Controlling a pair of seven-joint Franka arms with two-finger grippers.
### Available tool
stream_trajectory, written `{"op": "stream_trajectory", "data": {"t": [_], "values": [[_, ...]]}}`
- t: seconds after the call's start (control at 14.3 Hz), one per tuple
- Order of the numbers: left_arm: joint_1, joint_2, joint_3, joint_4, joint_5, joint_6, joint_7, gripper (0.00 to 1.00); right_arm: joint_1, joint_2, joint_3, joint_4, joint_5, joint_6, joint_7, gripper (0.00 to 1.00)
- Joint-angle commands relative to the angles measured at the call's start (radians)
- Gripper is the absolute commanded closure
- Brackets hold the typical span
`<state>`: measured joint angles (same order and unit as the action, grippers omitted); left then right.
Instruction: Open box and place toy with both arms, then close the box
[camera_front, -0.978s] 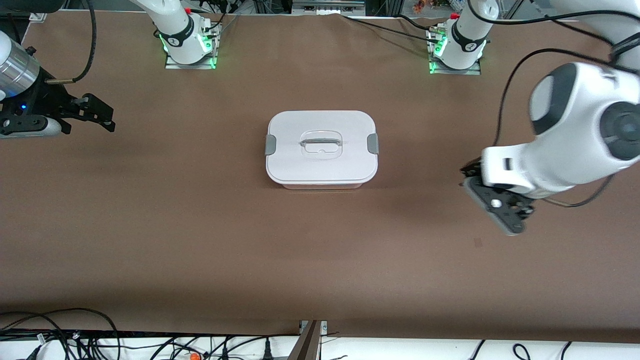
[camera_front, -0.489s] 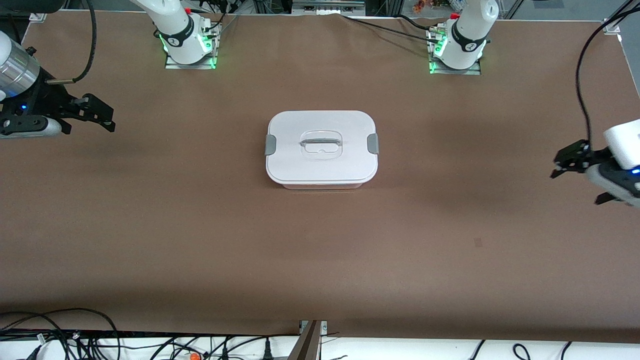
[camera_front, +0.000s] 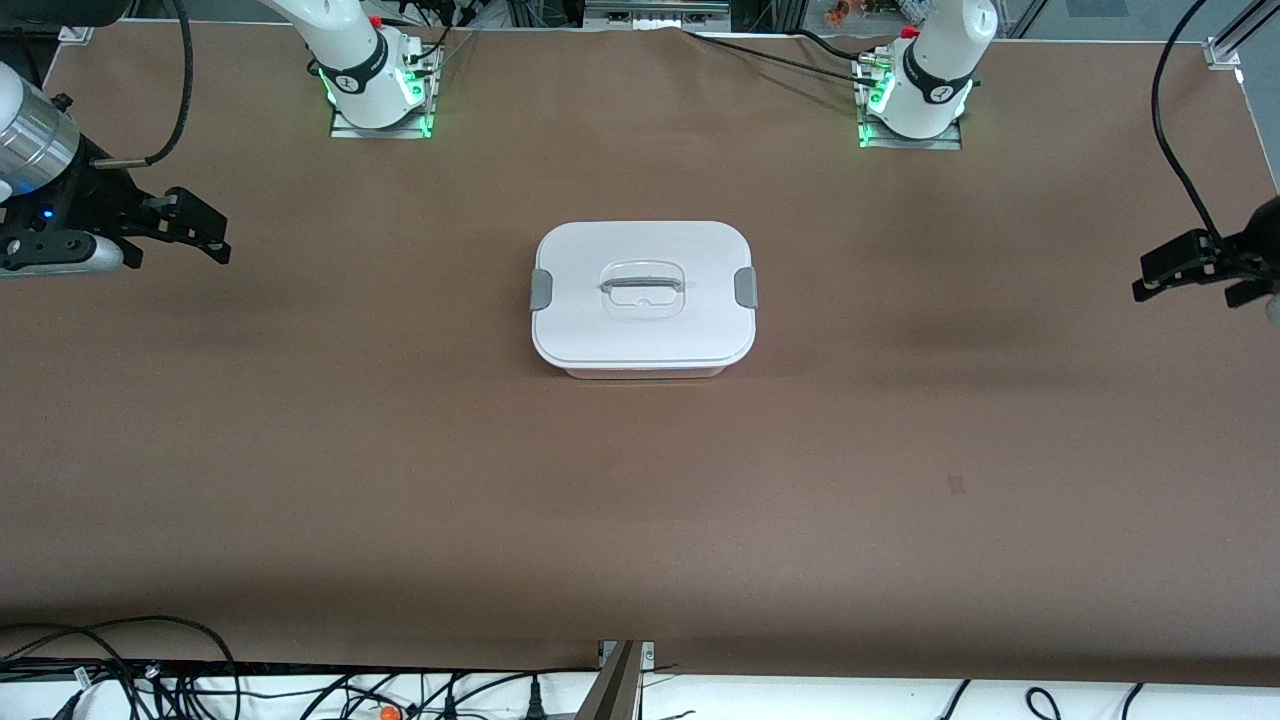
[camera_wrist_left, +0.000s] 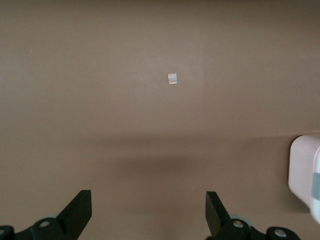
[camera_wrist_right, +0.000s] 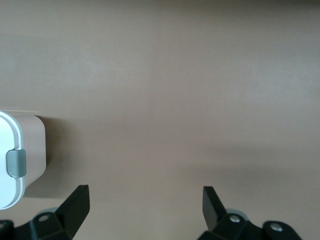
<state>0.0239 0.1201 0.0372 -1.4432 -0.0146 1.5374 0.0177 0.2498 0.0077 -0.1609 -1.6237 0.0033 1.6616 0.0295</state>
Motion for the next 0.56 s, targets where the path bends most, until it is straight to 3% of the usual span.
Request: {"op": "stream_trajectory", "data": {"t": [0.0, 0.49], "values": [[-0.013, -0.048, -0.013, -0.052, 0.015, -0.008, -0.078, 0.00, -0.009, 0.003, 0.004, 0.015, 0.003, -0.016, -0.008, 0.00], [-0.019, 0.012, -0.016, 0.007, 0.013, -0.060, -0.078, 0.00, -0.009, 0.011, 0.004, 0.015, -0.002, -0.016, -0.008, 0.00]]}}
